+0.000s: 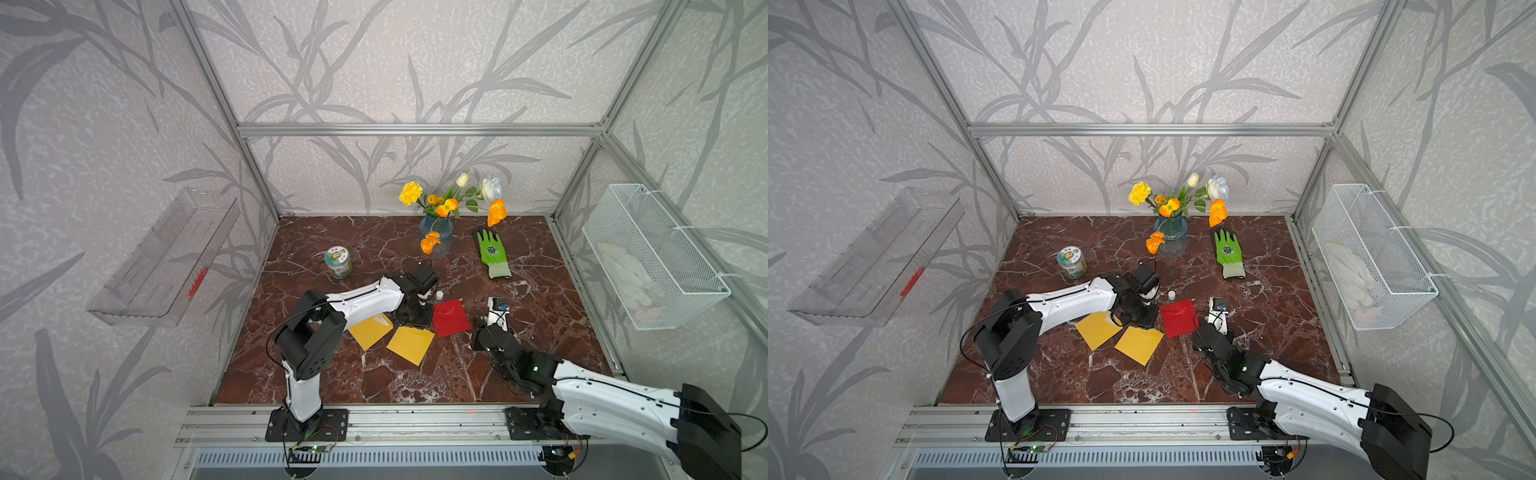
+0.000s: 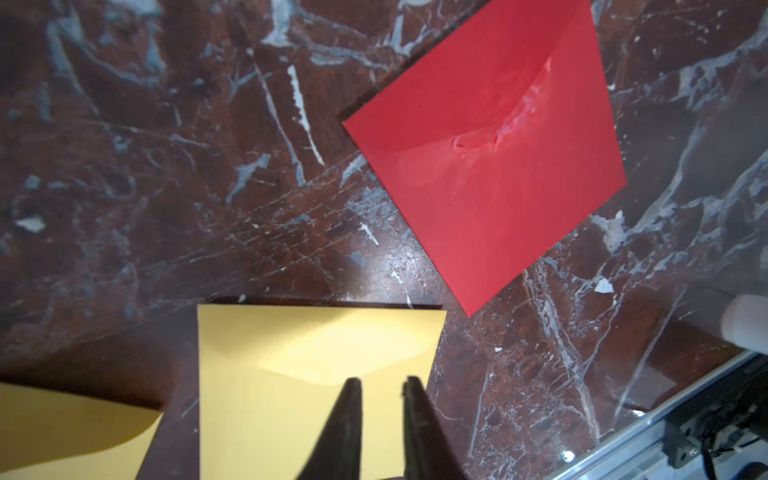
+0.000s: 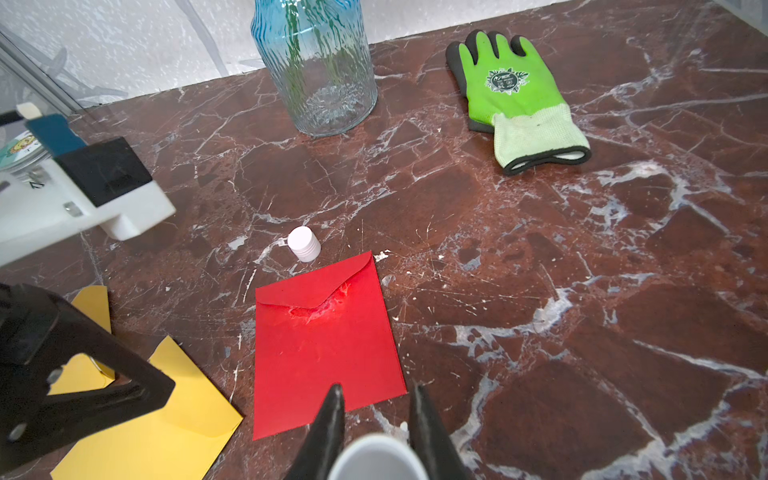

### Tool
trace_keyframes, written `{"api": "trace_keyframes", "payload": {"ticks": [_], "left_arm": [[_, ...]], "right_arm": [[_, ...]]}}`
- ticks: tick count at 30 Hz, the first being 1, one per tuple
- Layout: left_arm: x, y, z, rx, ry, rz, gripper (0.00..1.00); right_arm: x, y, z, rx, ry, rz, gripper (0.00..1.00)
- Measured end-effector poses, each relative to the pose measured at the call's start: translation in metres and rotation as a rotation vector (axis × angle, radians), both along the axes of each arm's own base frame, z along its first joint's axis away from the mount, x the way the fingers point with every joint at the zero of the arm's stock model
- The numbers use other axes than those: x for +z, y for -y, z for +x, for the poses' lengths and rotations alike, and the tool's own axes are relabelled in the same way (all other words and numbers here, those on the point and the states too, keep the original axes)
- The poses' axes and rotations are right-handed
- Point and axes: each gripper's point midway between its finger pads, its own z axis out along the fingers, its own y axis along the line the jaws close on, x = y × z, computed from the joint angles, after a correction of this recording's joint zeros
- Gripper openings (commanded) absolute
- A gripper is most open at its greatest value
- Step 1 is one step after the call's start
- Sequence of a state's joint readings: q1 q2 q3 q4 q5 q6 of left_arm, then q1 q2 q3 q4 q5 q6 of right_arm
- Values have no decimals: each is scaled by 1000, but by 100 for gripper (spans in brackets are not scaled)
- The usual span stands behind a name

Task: Seal the envelope with a glue stick
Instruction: Seal the envelope at the center of the board.

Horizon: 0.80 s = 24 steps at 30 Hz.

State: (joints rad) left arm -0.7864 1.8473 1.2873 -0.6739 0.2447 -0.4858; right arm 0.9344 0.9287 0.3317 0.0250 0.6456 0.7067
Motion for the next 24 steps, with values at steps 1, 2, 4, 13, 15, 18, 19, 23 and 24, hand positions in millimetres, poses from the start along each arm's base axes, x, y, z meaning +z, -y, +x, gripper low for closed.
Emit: {"api": "trace_keyframes", "payload": {"ticks": [1, 2, 4, 13, 15, 18, 19, 23, 24], "left_arm": [[0, -1, 0, -4, 2, 6, 9], [-1, -3, 0, -4, 1, 13, 8], [-2, -4, 0, -5, 3, 21, 8], [-20, -12, 0, -10, -4, 92, 8], [-24, -13, -1, -12, -11, 106, 8], [-30, -15, -3, -17, -15, 128, 8], [-31, -16, -3, -18, -14, 133, 8], [-35, -17, -3, -20, -9, 151, 9], [-36, -17, -3, -21, -8, 153, 9]], "right_arm": [[0, 0, 0, 0, 0, 0, 0], [0, 0, 0, 0, 0, 0, 0], [0, 0, 0, 0, 0, 0, 0], [1, 0, 0, -1, 1, 3, 0], [1, 0, 0, -1, 3, 6, 0], [2, 0, 0, -2, 4, 10, 0], [2, 0, 0, -2, 4, 10, 0], [2, 0, 0, -3, 4, 10, 0], [2, 0, 0, -3, 4, 10, 0]]}}
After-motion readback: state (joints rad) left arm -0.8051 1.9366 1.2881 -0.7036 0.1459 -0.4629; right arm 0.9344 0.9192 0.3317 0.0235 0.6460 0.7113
